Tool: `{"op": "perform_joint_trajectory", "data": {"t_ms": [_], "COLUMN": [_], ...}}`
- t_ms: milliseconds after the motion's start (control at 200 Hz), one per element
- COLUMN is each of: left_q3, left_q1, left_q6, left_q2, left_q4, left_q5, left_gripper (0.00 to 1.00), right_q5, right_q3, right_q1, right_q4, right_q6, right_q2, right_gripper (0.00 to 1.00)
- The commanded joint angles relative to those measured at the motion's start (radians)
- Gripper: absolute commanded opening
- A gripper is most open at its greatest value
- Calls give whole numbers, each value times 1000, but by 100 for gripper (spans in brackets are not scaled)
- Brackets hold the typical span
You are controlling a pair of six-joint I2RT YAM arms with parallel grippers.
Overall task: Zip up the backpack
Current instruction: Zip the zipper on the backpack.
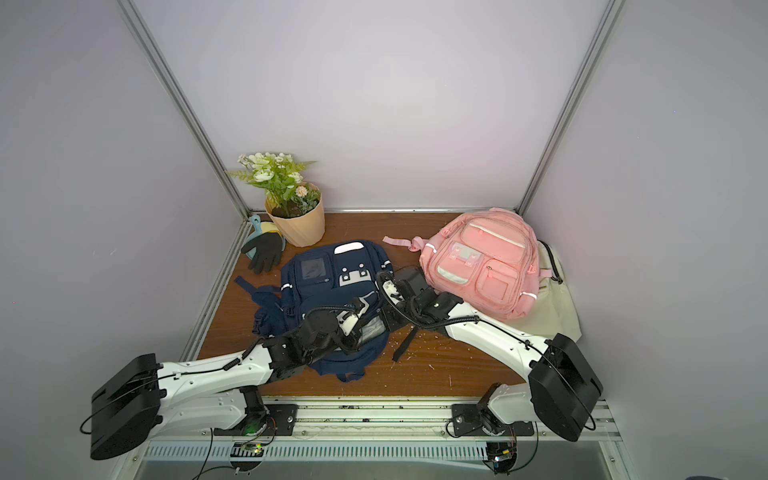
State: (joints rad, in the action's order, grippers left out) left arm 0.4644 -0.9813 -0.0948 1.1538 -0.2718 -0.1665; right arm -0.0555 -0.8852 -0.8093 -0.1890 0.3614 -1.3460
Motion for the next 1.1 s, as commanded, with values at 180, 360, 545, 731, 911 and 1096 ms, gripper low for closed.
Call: {"op": "perform_joint_trajectory", "data": {"t_ms": [180, 360, 545, 731, 911, 1096], "left_q3": [-34, -45, -43, -53, -47, -48], "left_q1": [-8, -10, -17, -18, -31, -48], "left_q6": [15, 22, 27, 31, 41, 44], "left_q2": [-5, -16, 0, -12, 10, 17], "left_q4": [61, 55, 62, 68, 79, 74], "left_q5": [14, 36, 42, 35, 15, 7], "left_gripper": [0, 0, 0, 0, 0, 0], "right_q5": [242, 236, 219, 337, 335, 400], "right_q3": [99, 123, 119, 88, 68, 20], "right_q1": [-60, -59, -60, -41, 43, 54], "right_q4": [166, 183, 165, 64, 10, -48], "right_q6": [8, -14, -26, -3, 30, 27], "right_q2": [77, 105, 92, 84, 83, 49], "right_gripper": [6, 14, 5, 0, 0, 0]}}
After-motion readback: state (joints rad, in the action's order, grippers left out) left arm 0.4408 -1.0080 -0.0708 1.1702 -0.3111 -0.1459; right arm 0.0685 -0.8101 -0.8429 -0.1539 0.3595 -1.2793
